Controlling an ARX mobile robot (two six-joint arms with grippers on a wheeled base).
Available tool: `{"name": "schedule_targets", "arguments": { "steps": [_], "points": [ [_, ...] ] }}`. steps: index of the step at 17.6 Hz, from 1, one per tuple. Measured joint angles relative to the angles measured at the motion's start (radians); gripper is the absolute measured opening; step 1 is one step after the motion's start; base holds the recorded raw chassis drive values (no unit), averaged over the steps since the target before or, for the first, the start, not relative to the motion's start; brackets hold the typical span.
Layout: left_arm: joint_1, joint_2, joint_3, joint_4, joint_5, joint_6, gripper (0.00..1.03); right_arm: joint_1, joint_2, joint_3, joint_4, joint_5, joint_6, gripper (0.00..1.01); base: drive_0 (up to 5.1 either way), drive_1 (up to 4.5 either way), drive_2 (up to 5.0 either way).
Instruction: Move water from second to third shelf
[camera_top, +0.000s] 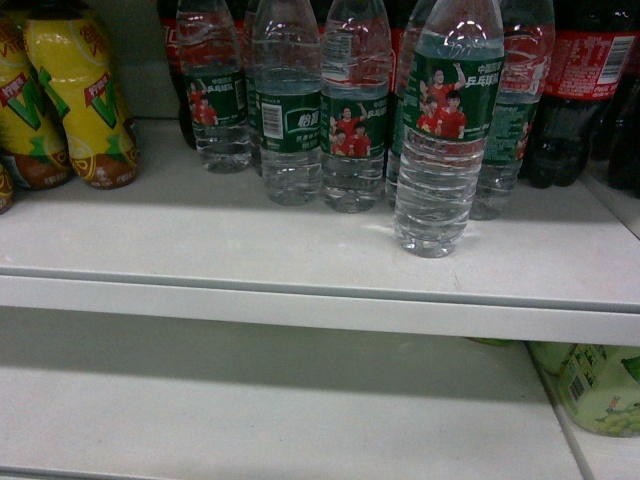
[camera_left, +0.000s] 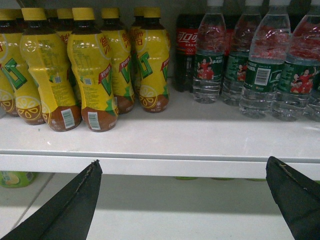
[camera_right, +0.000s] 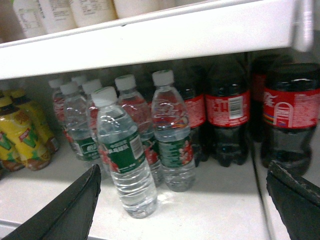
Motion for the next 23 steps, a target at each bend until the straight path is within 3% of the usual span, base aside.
{"name": "schedule_targets", "arguments": {
  "steps": [3, 6, 11, 13, 16, 18, 23],
  "points": [
    [0.000, 0.000, 0.000, 0.000, 0.000, 0.000, 0.98, 0.097, 0.164, 0.048, 0.082, 0.031, -0.016, 0.98, 0.0, 0.00, 0.0],
    [0.000, 0.000, 0.000, 0.000, 0.000, 0.000, 0.98, 0.178, 0.331, 0.063, 0.156, 0.059, -0.057, 0.98, 0.0, 0.00, 0.0],
    [0.000, 0.000, 0.000, 0.000, 0.000, 0.000, 0.98, 0.307, 0.642, 0.147, 0.252, 0.049, -0.093, 0.98, 0.0, 0.00, 0.0],
    [0.000, 0.000, 0.000, 0.000, 0.000, 0.000, 0.98, 0.334, 0.692, 0.198, 0.281, 0.039, -0.073, 0.98, 0.0, 0.00, 0.0],
    [0.000, 0.000, 0.000, 0.000, 0.000, 0.000, 0.98, 0.345, 0.769, 0.276, 0.270, 0.101, -0.042, 0.98, 0.0, 0.00, 0.0],
    [0.000, 0.000, 0.000, 0.000, 0.000, 0.000, 0.98, 0.347, 0.810, 0.321, 0.270, 0.151, -0.042, 0.98, 0.0, 0.00, 0.0],
    [0.000, 0.000, 0.000, 0.000, 0.000, 0.000, 0.98, 0.346, 0.872, 0.396, 0.257, 0.211, -0.042, 0.98, 0.0, 0.00, 0.0]
  ]
}}
